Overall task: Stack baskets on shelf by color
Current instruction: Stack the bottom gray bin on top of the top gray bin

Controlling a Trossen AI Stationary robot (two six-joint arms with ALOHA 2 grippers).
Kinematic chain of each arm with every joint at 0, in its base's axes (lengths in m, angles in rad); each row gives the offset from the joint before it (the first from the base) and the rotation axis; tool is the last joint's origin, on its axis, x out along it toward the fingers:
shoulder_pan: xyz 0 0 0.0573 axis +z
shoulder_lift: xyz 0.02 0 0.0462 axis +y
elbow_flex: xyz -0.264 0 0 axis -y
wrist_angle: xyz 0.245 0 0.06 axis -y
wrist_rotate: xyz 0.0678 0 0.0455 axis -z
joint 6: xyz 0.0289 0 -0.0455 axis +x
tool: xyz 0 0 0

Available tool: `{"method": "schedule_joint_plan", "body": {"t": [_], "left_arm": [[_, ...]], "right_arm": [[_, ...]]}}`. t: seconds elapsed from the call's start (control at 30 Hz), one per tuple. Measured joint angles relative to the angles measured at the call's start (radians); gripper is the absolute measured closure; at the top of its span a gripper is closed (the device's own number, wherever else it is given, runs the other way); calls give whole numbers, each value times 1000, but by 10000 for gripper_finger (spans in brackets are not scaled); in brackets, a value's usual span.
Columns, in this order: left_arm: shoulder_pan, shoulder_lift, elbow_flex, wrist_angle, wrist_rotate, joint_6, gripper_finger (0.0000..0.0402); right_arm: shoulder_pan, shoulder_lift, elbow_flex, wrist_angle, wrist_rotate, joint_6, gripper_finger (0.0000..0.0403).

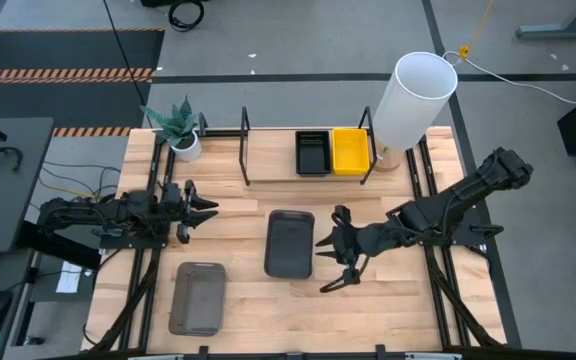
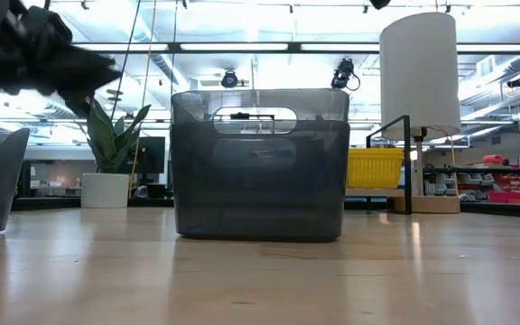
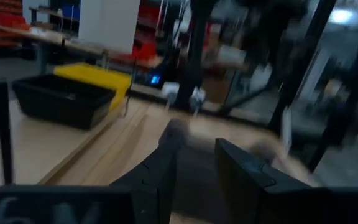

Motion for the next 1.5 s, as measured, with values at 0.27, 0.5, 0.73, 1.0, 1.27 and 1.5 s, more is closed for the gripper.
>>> {"method": "schedule_joint_plan", "body": {"t": [0.27,0.5,0.73,1.0,1.27,1.5], "left_arm": [[-1,0,0,166,-27,-115,285],[1,13,22,186,-213,-62,285],[-42,206,292,-301,51,-181,285],[-226,596,565,-590,92,-345,285],[-354,887,854,-985,97,-463,285],[-401,1085,942,-1190,96,-484,278]], "right_arm": [[13,-41,-246,265,-13,-5,323],[-13,-87,-426,398,15,34,325],[-83,-205,-348,351,15,-142,325],[-63,-432,-214,183,18,-174,325],[6,-484,-289,197,353,-237,325],[-50,-461,-289,240,401,-333,325]]}}
